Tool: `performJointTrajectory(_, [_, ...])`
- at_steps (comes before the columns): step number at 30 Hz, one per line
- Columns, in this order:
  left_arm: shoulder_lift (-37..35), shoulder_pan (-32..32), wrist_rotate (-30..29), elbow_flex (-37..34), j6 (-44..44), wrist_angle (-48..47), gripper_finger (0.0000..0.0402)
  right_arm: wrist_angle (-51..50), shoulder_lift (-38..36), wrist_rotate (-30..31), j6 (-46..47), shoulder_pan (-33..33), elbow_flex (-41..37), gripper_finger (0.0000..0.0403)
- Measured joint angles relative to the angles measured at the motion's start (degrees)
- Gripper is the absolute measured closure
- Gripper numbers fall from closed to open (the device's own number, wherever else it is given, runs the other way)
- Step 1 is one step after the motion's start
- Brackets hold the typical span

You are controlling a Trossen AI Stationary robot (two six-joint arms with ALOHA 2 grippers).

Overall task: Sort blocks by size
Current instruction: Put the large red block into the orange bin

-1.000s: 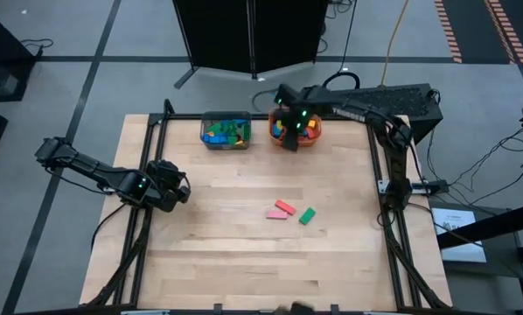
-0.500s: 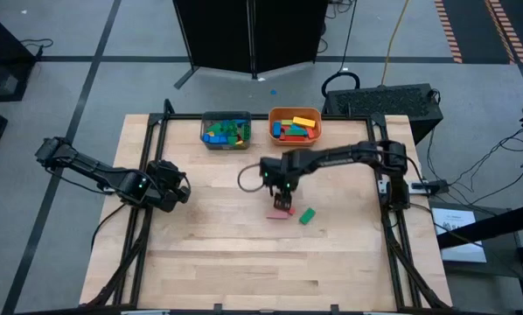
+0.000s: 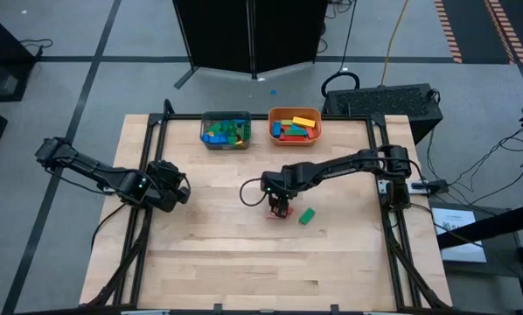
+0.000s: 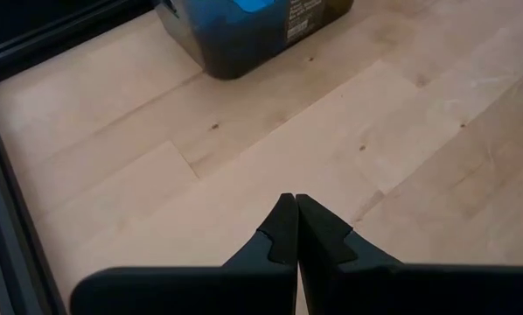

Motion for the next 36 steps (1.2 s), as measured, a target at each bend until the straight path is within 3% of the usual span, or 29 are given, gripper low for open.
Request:
performJointTrajectory(11, [0.00, 0.01, 0.18, 0.00, 0.02, -0.10, 0.0401, -2.19, -0.19, 5.81, 0.67, -1.85, 0.00, 0.0188])
performJointTrajectory(23, [0.00, 0.00, 0.13, 0.00, 0.02, -0.07, 0.0401, -3.01, -6.43, 6.47, 3.21, -3.91, -0.26, 0.0188])
performJointTrajectory(36, [0.00, 0.00, -0.30, 0.00, 0.13, -0.11, 0.0401, -1.94, -4.92, 7.19, 5.82, -1.13, -5.62, 0.0188])
